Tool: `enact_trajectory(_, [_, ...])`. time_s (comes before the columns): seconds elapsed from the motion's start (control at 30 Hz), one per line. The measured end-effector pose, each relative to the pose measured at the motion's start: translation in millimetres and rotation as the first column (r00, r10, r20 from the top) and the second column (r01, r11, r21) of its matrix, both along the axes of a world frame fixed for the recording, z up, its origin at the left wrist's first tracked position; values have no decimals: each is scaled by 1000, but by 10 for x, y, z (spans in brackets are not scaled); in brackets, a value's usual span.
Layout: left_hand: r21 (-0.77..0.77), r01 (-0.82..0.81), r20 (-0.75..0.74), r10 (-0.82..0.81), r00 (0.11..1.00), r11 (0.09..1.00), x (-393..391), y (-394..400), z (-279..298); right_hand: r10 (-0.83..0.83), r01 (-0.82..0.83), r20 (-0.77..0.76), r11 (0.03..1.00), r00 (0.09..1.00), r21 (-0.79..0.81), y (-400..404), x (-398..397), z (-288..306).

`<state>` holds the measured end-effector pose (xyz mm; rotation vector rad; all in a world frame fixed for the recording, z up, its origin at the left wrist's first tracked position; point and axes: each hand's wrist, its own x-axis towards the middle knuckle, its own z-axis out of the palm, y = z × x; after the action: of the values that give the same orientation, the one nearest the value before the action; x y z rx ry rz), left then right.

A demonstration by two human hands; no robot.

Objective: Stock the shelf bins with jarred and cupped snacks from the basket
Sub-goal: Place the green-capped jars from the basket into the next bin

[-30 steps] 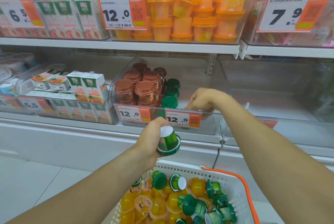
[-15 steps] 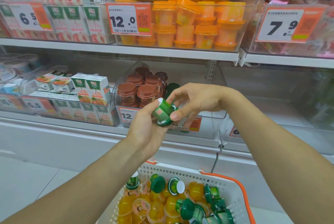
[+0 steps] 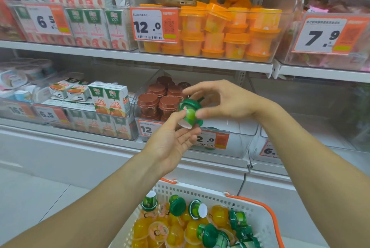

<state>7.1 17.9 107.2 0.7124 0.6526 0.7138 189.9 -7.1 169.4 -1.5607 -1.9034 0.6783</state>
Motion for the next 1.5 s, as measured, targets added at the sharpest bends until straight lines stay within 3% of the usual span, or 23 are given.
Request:
enact_trajectory(0.1, [22, 9, 59, -10, 998, 1000, -8, 13, 18, -183, 176, -243, 983, 953, -50, -8, 4, -4])
enact_trajectory(0.2, [66, 39, 81, -44, 996, 997, -2, 9, 26, -160, 108, -307, 978, 938, -181, -41, 7, 4])
enact_trajectory(0.3, [107, 59, 44, -64, 997, 992, 17, 10, 14, -172, 112, -354, 977, 919, -182, -49, 6, 28])
enact_trajectory(0.43, [32, 80, -197, -72, 978, 996, 19, 47, -77, -358, 345, -224, 934, 906, -96, 122, 108, -123])
enact_trajectory(0.53, [-2, 99, -343, -94, 934, 995, 3, 42, -180, -597, 597, 0, 802, 802, 15, 289, 252, -318])
enact_trajectory(0.63, [4, 143, -394, -130, 910, 990, 6, 9, -260, -686, 693, 101, 716, 721, -85, 413, 326, -504])
enact_trajectory(0.8, [-9, 220, -452, -200, 869, 975, -5, 0, -365, -691, 723, 215, 672, 690, -158, 556, 349, -771])
enact_trajectory(0.97, [-3, 254, -495, -222, 840, 967, -28, 34, -437, -645, 698, 278, 692, 712, -184, 587, 339, -818])
enact_trajectory(1.5, [23, 346, -596, -265, 758, 938, -130, 59, -529, -582, 633, 251, 725, 773, -272, 442, 329, -703])
